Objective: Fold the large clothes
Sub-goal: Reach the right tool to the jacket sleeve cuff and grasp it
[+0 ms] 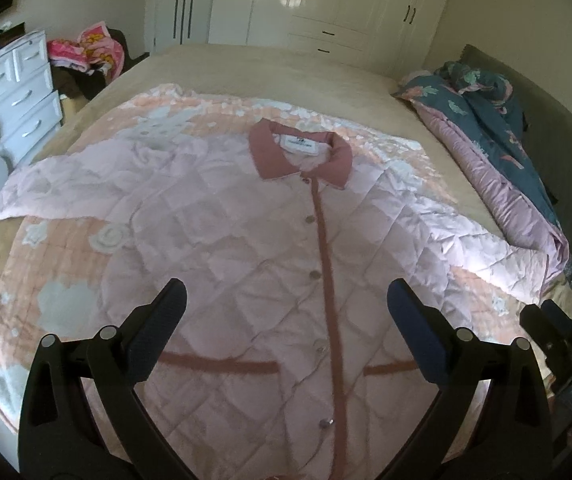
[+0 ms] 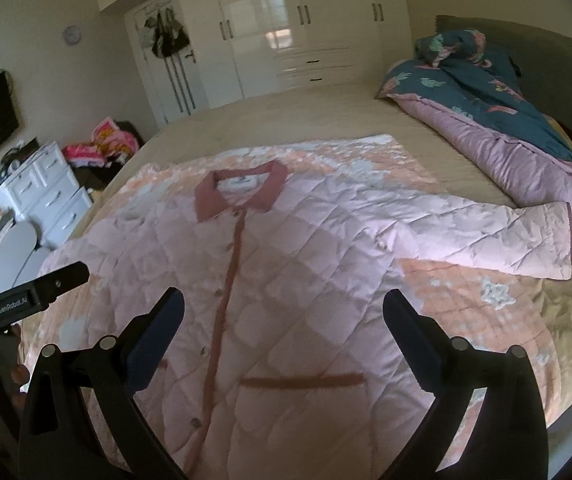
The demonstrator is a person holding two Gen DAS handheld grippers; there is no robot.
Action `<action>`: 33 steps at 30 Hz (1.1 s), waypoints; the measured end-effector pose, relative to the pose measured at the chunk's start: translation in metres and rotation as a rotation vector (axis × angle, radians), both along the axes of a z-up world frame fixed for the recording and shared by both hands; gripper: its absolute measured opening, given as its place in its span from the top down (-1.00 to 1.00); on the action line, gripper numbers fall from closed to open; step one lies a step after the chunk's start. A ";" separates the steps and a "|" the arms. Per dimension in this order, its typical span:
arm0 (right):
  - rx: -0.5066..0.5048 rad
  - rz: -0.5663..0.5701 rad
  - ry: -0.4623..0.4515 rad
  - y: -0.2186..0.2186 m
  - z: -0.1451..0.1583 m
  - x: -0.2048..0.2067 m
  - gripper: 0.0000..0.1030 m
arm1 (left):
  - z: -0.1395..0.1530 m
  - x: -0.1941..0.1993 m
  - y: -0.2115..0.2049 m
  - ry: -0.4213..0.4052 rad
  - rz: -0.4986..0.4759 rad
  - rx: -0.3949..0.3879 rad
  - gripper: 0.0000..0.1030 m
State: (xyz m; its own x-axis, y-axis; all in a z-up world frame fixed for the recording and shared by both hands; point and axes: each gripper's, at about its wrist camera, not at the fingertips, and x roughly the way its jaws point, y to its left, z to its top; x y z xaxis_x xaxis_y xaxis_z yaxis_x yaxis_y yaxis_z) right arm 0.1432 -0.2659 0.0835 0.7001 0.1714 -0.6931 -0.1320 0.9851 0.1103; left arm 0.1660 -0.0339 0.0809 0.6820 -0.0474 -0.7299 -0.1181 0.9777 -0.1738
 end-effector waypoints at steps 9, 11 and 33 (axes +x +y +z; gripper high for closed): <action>0.092 -0.104 -0.058 -0.049 0.008 0.031 -0.92 | -0.005 0.048 -0.021 0.018 -0.004 -0.016 -0.82; 0.127 -0.133 -0.066 -0.063 0.007 0.039 -0.92 | -0.009 0.055 -0.025 0.030 -0.008 -0.020 -0.82; 0.171 -0.450 0.014 -0.180 -0.071 0.098 -0.92 | -0.065 0.128 -0.089 0.116 -0.093 0.035 -0.82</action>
